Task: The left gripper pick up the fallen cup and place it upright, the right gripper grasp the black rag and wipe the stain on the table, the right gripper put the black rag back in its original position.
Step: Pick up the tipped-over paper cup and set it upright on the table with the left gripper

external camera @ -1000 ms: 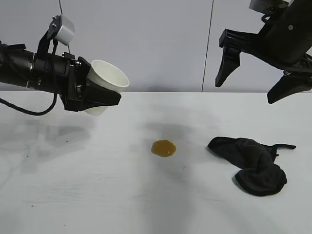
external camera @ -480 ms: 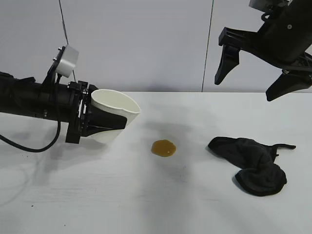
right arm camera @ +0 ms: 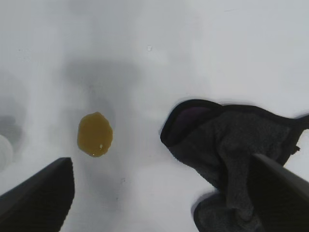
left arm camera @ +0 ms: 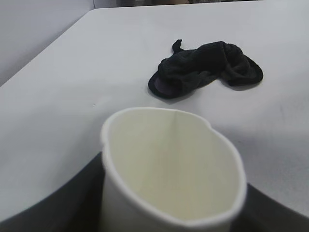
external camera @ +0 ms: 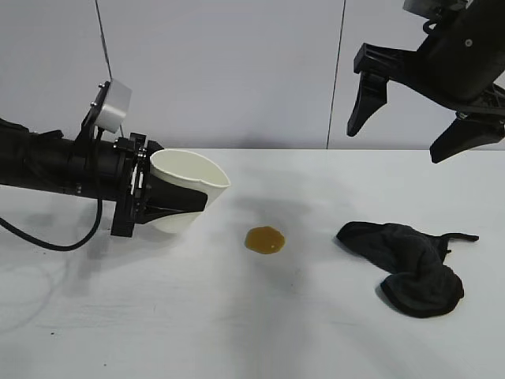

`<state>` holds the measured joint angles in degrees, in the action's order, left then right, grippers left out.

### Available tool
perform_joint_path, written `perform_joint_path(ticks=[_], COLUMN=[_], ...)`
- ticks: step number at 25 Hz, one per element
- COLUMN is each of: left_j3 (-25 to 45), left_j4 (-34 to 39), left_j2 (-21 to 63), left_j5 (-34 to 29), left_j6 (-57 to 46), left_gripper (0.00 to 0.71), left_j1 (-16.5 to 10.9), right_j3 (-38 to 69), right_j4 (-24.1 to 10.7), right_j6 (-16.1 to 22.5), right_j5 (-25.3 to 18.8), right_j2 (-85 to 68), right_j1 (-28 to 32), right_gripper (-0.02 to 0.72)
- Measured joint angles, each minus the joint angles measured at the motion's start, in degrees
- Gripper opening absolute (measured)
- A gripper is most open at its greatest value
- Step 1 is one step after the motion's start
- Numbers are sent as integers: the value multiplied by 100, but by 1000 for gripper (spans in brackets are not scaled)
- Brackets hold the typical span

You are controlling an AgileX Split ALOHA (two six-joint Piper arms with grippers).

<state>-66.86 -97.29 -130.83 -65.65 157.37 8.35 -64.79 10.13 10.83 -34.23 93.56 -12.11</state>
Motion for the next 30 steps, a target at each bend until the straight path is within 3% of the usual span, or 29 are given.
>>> perform_joint_path(ticks=[15, 18, 22, 30], left_j3=[-58, -58, -58, -58], left_j4=[0, 0, 0, 7], left_j2=[-308, -308, -308, -57], left_j5=[-4, -4, -4, 7], left_j6=[31, -128, -439, -1450], left_gripper=[384, 456, 608, 683], left_j1=[0, 0, 0, -59], right_j3=[0, 0, 0, 0], right_j4=[0, 0, 0, 0], right_j6=[-1, -1, -1, -6], right_j5=[27, 29, 29, 29], right_j2=[0, 0, 0, 0], right_j1=[0, 0, 0, 0], right_gripper=[673, 673, 673, 673])
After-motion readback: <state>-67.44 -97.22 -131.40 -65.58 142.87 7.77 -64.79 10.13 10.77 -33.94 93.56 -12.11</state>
